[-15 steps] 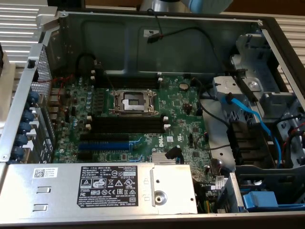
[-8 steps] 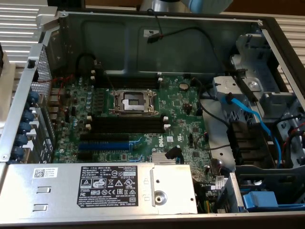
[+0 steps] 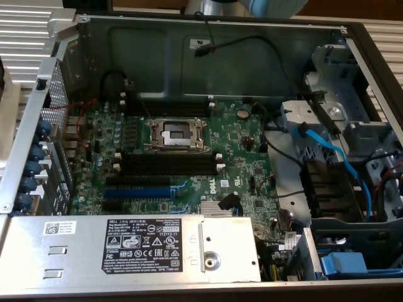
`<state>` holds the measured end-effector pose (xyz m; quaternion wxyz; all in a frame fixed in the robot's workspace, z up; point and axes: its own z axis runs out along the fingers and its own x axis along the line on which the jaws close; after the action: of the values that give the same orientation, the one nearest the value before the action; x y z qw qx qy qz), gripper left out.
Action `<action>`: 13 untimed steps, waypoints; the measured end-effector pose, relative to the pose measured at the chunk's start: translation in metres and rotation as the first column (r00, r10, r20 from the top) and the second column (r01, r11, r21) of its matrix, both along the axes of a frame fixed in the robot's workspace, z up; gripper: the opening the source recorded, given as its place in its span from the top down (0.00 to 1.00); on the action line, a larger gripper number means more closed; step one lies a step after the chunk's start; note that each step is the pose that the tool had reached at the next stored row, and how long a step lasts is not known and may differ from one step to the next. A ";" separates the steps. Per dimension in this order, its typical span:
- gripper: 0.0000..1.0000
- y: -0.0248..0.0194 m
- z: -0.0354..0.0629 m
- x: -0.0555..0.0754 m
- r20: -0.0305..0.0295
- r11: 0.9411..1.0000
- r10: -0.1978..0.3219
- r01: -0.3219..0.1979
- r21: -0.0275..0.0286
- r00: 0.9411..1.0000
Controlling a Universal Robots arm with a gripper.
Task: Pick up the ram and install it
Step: 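Pick up the ram and move it above insertion slot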
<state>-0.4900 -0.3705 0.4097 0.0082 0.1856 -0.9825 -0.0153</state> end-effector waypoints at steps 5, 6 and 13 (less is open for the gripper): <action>0.90 0.0001 0.0001 0.000 0.000 0.996 0.091 -0.091 -0.002 0.996; 0.90 0.0001 0.0001 0.000 0.000 0.994 0.109 -0.109 -0.002 0.994; 0.90 0.0001 0.0001 0.000 0.000 0.972 0.234 -0.234 -0.004 0.972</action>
<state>-0.4901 -0.3704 0.4098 0.0103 0.2999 -0.9538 -0.0125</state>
